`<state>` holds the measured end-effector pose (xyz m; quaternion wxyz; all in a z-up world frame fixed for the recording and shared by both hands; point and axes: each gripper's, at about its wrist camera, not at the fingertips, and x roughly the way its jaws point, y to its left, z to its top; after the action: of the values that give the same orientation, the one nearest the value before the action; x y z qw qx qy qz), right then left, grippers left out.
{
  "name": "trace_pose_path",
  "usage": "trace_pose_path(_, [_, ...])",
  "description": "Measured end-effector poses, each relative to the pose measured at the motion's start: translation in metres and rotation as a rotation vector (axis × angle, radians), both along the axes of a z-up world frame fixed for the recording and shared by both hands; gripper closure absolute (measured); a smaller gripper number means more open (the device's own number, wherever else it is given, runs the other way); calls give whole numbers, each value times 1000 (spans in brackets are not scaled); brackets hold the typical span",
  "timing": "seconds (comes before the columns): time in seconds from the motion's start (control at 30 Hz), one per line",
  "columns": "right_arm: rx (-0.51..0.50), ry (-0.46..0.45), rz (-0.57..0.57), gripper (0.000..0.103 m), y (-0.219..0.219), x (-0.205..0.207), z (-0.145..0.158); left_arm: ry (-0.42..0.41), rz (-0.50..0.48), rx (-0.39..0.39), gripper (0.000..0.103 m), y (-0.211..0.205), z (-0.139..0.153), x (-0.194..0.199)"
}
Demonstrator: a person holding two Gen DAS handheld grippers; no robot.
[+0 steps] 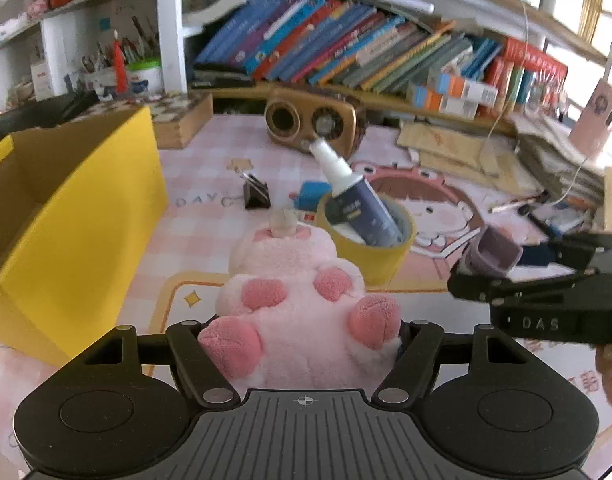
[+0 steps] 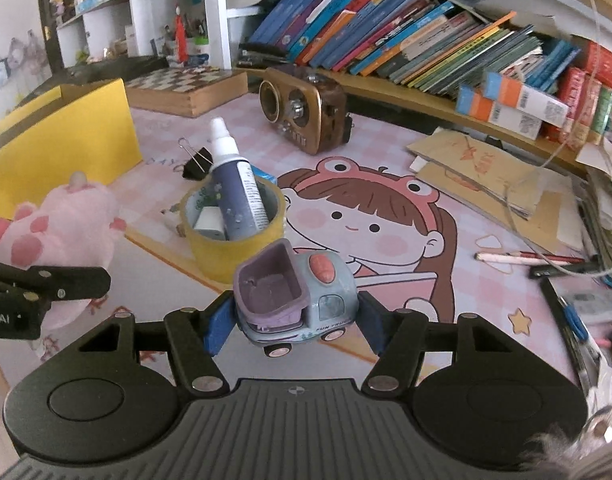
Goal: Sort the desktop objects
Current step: 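Lift the toy car with the right gripper while the left gripper lifts the plush pig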
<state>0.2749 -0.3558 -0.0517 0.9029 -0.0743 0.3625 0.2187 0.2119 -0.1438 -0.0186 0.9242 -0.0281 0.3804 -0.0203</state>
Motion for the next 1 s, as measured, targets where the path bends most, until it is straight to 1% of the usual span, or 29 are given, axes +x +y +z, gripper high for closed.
trace_pose_path(0.2, [29,-5,-40,41,3,-26,15,-31,8,-32,32,9,15,-20])
trace_pose_path(0.43, [59,-8,-75,41,11,-61,33,-62,-11,-62,32,21,28,-47])
trace_pose_path(0.53, [74,-2,-98,41,17,-77,39,-69,-32,-75,32,25,32,-59])
trace_pose_path(0.73, [124,39,-159,41,32,-111,44,-89,-91,-65,32,38,38,-86])
trace_pose_path(1.0, [108,37,-195,41,69,-152,48,-89,-140,-71,32,69,38,-121])
